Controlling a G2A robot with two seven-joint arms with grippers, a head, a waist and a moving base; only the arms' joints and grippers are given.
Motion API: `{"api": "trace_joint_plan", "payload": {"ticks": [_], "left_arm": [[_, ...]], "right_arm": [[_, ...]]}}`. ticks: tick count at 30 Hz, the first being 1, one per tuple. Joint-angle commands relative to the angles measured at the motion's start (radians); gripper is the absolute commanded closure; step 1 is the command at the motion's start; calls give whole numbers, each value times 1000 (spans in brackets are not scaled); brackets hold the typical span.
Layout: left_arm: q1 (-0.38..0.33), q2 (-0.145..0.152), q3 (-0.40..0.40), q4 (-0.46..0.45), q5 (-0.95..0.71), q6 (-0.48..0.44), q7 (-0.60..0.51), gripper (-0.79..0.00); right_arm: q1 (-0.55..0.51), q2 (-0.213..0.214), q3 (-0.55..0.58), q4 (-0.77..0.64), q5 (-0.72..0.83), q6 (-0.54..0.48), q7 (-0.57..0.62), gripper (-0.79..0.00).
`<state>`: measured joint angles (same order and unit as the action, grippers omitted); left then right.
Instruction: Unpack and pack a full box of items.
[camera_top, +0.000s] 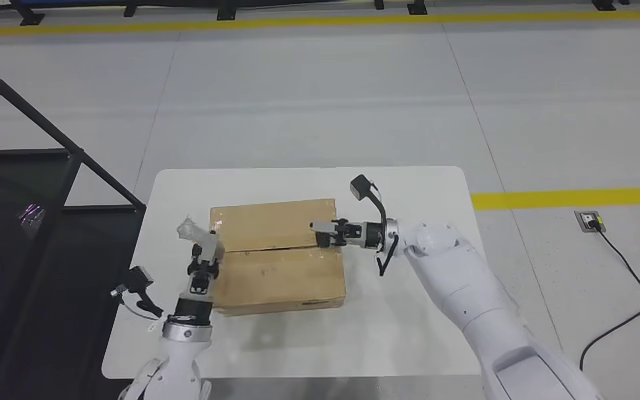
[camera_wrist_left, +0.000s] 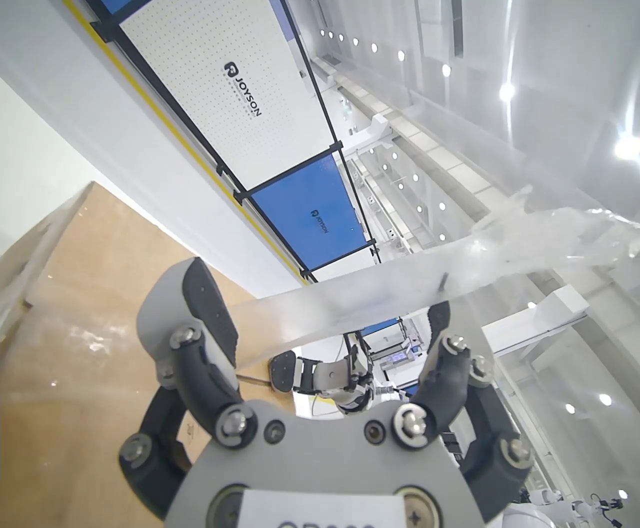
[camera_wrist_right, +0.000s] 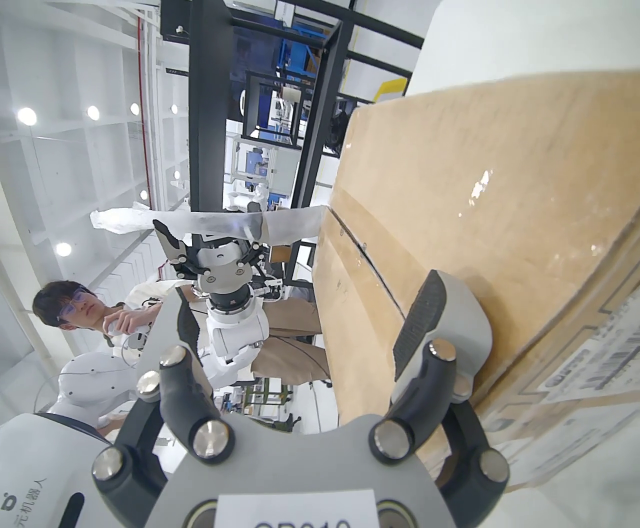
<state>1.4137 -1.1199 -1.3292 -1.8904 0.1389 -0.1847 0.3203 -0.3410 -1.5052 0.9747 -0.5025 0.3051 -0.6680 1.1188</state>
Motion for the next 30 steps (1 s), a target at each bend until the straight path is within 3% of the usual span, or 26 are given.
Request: {"api": "trace_joint_plan", "payload": {"ticks": [1,8,16,27,30], "left_arm": [[-9,-4,10,2,13,10,-2,-785],[-39,-19,41,9,58,51,-2,-785],[-74,-38,76,19,95,88,4,-785],[-144,-66,130,76,123,146,-3,-785],[-135,-71,127,51,107,128,-6,-785]], "right_arm": [[-30,17,18,-66,-23,-2,-19,-785],[-213,85,113,-397,-135,8,-99,-785],[-454,147,240,-769,-225,103,-137,-785],[-554,176,279,-908,-258,167,-138,-785],[-563,181,279,-917,-266,185,-133,-785]]}}
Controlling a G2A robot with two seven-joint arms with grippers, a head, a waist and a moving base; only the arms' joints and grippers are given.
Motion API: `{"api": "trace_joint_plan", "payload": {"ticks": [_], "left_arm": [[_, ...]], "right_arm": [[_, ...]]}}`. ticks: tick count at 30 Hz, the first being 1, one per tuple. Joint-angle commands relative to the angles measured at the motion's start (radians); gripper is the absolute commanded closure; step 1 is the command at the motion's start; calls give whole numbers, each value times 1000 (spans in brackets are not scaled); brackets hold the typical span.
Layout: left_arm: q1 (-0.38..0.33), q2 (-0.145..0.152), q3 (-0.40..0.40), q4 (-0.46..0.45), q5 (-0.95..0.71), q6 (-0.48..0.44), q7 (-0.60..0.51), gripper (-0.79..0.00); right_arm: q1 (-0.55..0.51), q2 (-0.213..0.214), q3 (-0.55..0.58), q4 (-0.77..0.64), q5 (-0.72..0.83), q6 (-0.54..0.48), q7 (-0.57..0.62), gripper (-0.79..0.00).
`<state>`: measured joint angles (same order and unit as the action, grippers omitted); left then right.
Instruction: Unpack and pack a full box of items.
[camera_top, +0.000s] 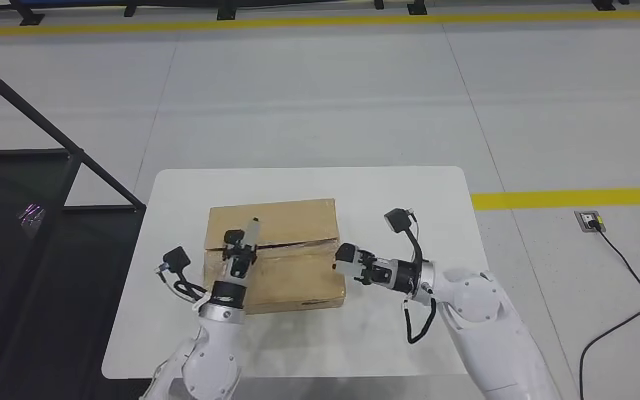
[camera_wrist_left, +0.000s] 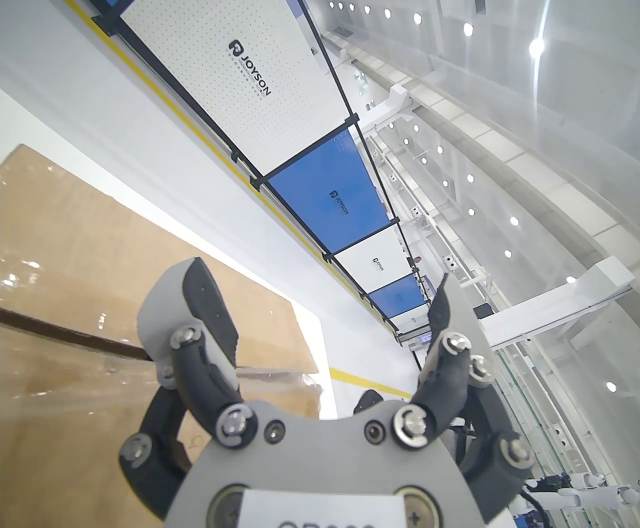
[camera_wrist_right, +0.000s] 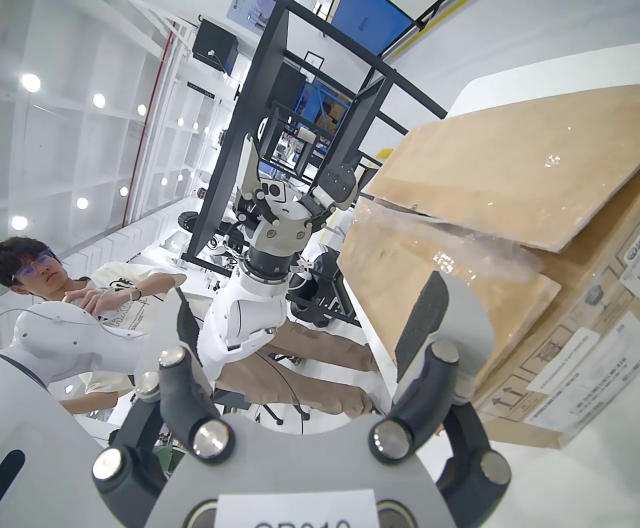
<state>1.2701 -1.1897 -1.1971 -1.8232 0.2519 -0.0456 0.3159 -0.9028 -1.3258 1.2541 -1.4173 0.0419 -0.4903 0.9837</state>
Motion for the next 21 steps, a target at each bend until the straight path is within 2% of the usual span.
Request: {"api": "trace_joint_plan", "payload": {"ticks": [1,5,10,12,16,21], "left_arm": [[22,0,-17,-35,-15,-24,-4,-785],[102,7,-104,-138,-102,-71,-61,-785],[222,21,-289,-243,-265,-127,-155,-785],[260,26,-371,-237,-313,-150,-195,-785],[305,37,-507,-149,-378,-176,-309,-785],[311,43,-582,-24,-463,-185,-429,-785]], "right_arm": [[-2,3,0,-4,-4,12,2,-785],[-8,10,-1,-26,-9,0,18,-785],[34,11,-45,-39,-25,37,55,-785],[60,6,-64,-23,-32,72,13,-785],[118,-10,-111,49,38,131,-43,-785],[245,-36,-189,205,137,206,-8,-785]]}}
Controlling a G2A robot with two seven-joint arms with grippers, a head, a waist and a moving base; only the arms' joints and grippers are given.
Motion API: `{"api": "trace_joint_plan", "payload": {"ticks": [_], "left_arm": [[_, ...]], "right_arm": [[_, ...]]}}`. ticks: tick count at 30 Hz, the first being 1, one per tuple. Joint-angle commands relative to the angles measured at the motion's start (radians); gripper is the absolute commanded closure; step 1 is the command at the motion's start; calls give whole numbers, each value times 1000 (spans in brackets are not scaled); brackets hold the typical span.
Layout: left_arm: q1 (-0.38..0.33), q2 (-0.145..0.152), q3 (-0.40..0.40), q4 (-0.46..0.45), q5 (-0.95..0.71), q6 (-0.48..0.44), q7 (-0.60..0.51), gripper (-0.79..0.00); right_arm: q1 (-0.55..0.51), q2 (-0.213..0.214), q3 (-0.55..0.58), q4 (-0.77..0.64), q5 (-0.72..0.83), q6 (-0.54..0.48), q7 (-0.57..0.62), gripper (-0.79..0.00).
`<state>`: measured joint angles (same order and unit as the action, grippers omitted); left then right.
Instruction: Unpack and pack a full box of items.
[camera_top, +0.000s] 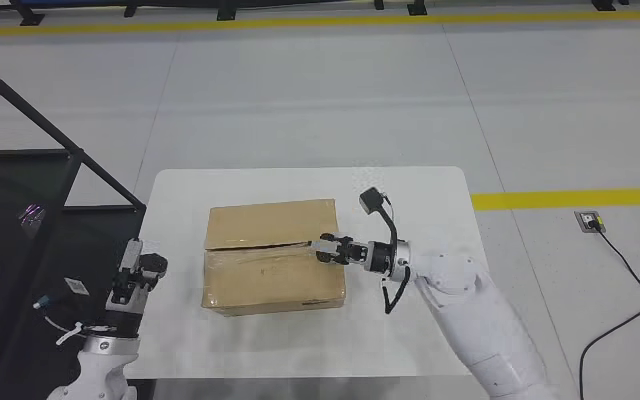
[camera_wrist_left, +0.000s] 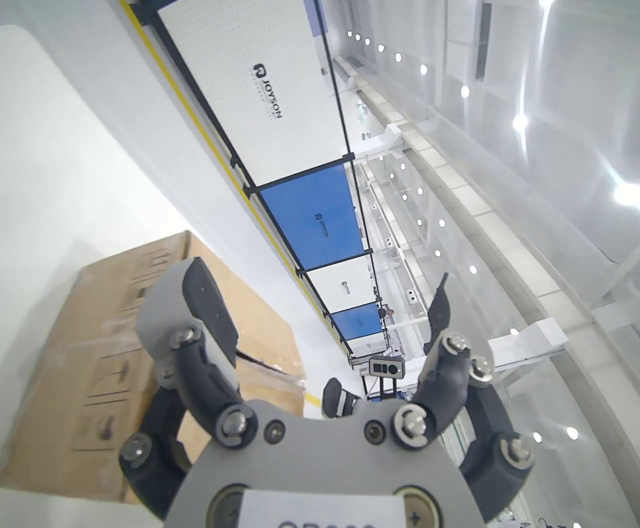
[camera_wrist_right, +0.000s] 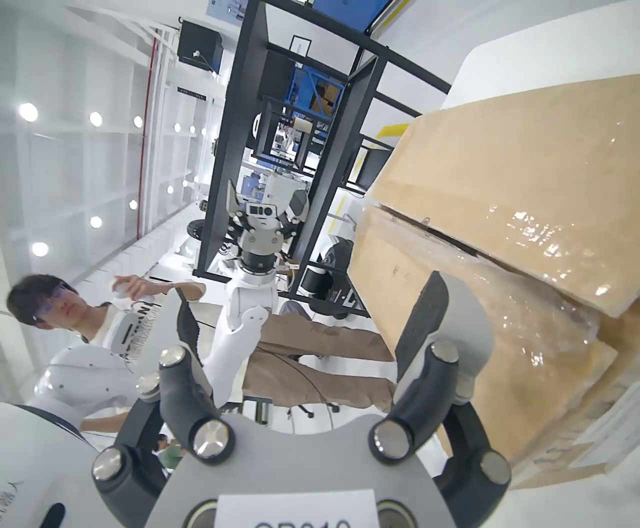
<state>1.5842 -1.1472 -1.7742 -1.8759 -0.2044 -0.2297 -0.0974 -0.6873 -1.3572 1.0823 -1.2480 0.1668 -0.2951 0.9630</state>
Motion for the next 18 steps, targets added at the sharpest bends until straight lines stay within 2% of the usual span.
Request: {"api": "trace_joint_plan", "payload": {"ticks": [1,8,18], "left_arm": [[-6,0,-4,51,-13,0,-24,-785],[-52,-3,33,144,29,4,-51,-785],[-69,-7,55,160,57,3,-67,-785]], "right_arm": [[52,-10,-31,67,27,26,25,-785],[166,-40,-108,218,67,136,53,-785],[217,-68,-165,285,70,182,9,-785]]}}
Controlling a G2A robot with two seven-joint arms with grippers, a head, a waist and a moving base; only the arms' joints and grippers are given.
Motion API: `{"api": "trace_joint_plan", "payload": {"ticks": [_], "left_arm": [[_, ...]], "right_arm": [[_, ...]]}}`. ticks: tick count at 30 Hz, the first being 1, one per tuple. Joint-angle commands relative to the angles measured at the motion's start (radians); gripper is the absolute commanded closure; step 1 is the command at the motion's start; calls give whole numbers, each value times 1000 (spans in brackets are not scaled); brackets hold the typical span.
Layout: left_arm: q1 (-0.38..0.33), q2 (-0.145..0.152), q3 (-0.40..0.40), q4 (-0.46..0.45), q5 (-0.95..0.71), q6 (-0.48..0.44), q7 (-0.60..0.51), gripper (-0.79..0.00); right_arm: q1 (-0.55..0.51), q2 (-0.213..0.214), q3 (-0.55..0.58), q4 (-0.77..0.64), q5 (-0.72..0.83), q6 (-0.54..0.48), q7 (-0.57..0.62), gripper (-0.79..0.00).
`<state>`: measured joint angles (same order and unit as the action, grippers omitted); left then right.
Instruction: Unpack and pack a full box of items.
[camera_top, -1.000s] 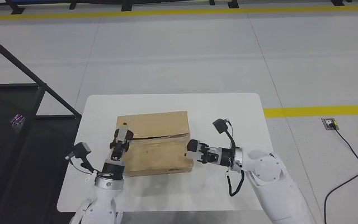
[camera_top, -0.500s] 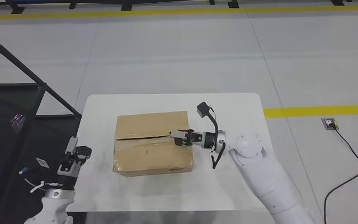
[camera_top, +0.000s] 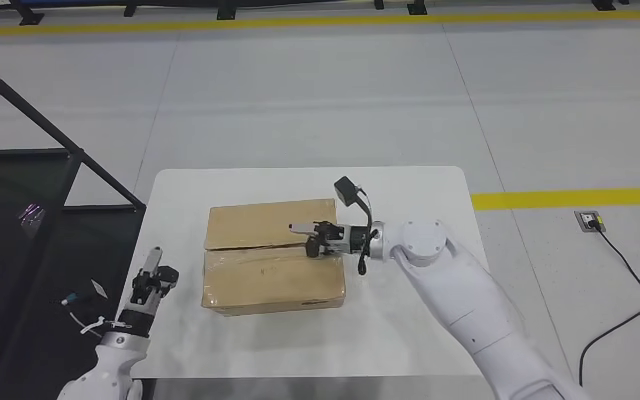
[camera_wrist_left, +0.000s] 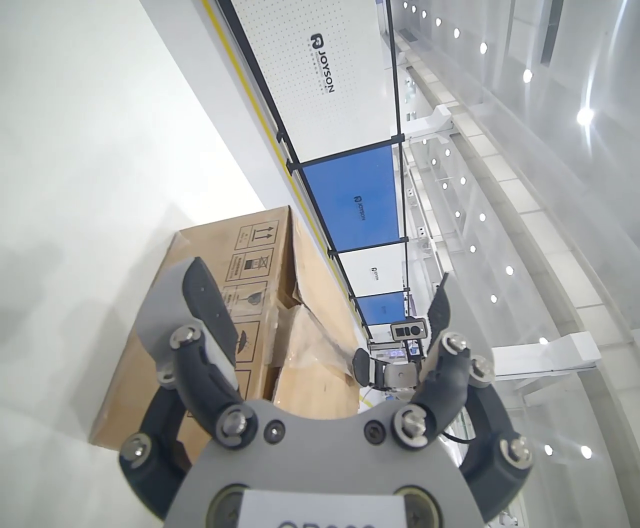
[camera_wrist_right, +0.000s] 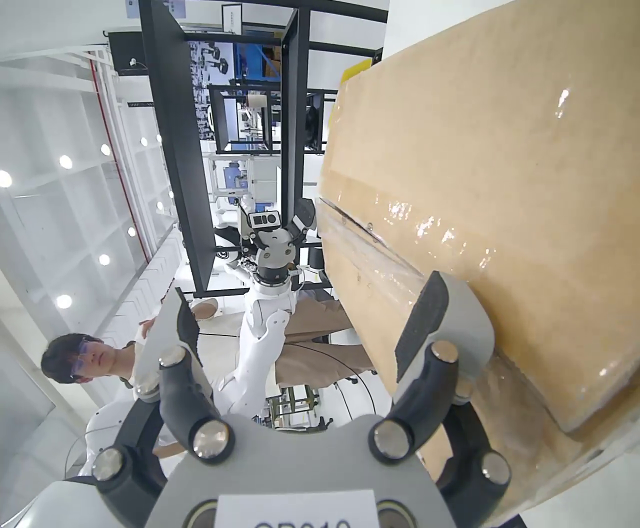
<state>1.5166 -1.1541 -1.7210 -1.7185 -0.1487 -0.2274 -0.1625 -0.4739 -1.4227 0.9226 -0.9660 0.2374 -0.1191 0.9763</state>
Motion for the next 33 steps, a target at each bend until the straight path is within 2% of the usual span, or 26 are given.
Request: {"api": "trace_joint_plan", "payload": {"ticks": [1,10,17,23,33], "left_arm": [[-3,-1,4,5,3,3,-4,-785],[-23,-6,41,55,33,8,-14,-785],[-4,-11,68,46,26,-19,-38,-785],[12,-15,94,29,45,-30,-44,-785],[23,-22,125,13,55,-34,-42,-785]], "right_arm": [[8,-6,-11,6,0,8,-10,-785],[54,-44,-76,67,13,-2,-39,-785],[96,-89,-131,154,49,-36,-72,-785],[136,-136,-178,241,87,-53,-75,-785],[185,-228,-254,354,134,-142,-91,-785]]}}
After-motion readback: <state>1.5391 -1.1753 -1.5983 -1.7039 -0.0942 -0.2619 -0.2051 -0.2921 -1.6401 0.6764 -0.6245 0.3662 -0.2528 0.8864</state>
